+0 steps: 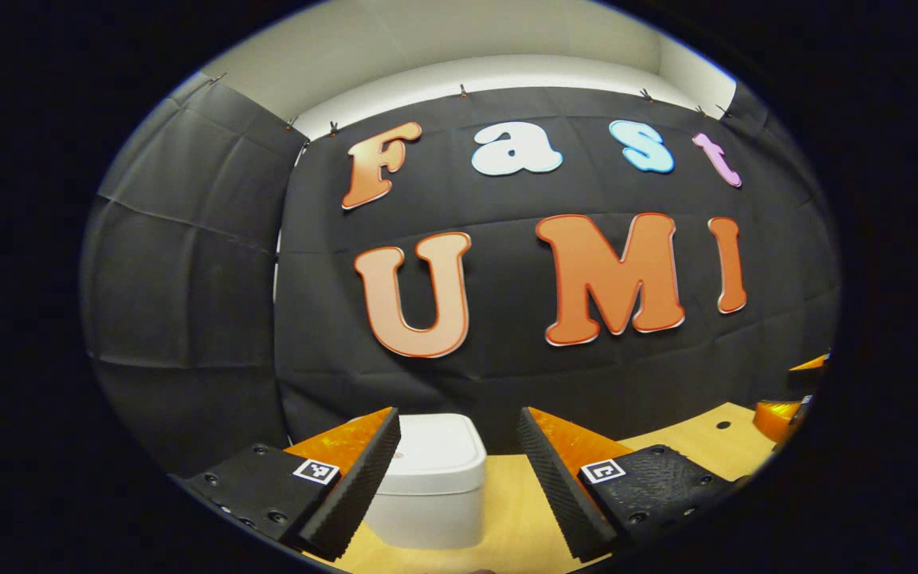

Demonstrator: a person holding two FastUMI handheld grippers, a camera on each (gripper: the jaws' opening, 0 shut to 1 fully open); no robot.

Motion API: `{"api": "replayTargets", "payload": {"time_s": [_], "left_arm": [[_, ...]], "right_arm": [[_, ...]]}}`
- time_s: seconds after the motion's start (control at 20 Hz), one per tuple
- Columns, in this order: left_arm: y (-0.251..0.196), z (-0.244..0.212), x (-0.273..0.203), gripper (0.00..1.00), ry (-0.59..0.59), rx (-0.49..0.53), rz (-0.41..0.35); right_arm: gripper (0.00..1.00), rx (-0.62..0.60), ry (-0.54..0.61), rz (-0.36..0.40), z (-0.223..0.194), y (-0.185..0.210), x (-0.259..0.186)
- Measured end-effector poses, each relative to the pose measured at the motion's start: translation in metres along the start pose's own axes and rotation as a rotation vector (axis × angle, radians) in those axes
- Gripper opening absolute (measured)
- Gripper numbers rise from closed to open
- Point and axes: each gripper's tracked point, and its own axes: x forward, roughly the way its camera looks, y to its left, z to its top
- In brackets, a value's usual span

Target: Press the lid of the desktop garbage bin to open it, pick up the crumpled paper on the desktop and throw it into the bin, then pick up the pop can on the desktop and drop it into the bin, and finally close the garbage bin lid.

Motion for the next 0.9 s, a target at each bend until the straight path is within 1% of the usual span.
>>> {"api": "replayTargets", "payload": {"time_s": [0.05, 0.15, 0.2, 0.3, 0.4, 0.45, 0.5, 0.55, 0.7, 0.75, 0.8, 0.9], "left_arm": [[0.009, 0.002, 0.008, 0.92, -0.008, -0.002, 0.007], [0.024, 0.004, 0.022, 0.84, -0.01, -0.018, 0.015], [0.028, 0.001, 0.028, 0.82, -0.003, -0.027, 0.007], [0.025, -0.017, 0.042, 0.67, 0.047, -0.049, -0.025], [0.023, -0.035, 0.056, 0.46, 0.098, -0.067, -0.052], [0.025, -0.042, 0.066, 0.3, 0.109, -0.071, -0.059], [0.028, -0.052, 0.075, 0.19, 0.133, -0.077, -0.062], [0.036, -0.062, 0.085, 0.0, 0.167, -0.083, -0.044], [0.053, -0.088, 0.101, 0.0, 0.263, -0.17, -0.057], [0.058, -0.099, 0.104, 0.0, 0.299, -0.187, -0.068], [0.065, -0.108, 0.105, 0.0, 0.319, -0.189, -0.06], [0.064, -0.124, 0.103, 0.0, 0.367, -0.208, -0.09]], "right_arm": [[0.94, -0.002, 0.0, -0.002, 0.0, 0.0, 0.001], [0.94, -0.004, 0.002, -0.009, -0.001, -0.002, 0.003], [0.95, -0.002, 0.005, -0.011, -0.002, -0.002, 0.004], [0.95, 0.004, 0.011, -0.016, -0.004, -0.004, 0.006], [0.94, 0.005, 0.016, -0.021, -0.006, -0.005, 0.008], [0.94, 0.004, 0.017, -0.024, -0.006, -0.005, 0.008], [0.94, 0.003, 0.019, -0.027, -0.008, -0.006, 0.009], [0.94, 0.001, 0.025, -0.029, -0.009, -0.007, 0.01], [0.95, -0.007, 0.044, -0.039, -0.016, -0.011, 0.01], [0.95, -0.009, 0.047, -0.044, -0.018, -0.014, 0.01], [0.95, -0.01, 0.05, -0.049, -0.019, -0.016, 0.009], [0.95, -0.008, 0.061, -0.056, -0.023, -0.019, 0.01]]}}
